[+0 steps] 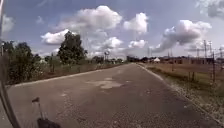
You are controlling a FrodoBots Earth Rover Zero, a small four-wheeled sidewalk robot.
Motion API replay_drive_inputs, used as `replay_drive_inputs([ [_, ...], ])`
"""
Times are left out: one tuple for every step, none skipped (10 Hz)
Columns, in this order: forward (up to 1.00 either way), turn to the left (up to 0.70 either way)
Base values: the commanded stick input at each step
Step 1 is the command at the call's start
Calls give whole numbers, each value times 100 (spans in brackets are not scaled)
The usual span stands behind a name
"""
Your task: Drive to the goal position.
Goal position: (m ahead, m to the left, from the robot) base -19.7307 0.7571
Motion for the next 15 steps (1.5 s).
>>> replay_drive_inputs([
  [4, 0],
  [4, 0],
  [4, 0],
  [4, 0],
  [4, 0],
  [4, 0],
  [4, 0],
  [4, 0],
  [4, 0],
  [4, 0],
  [4, 0],
  [4, 0],
  [4, 0],
  [4, 0],
  [4, 0],
])
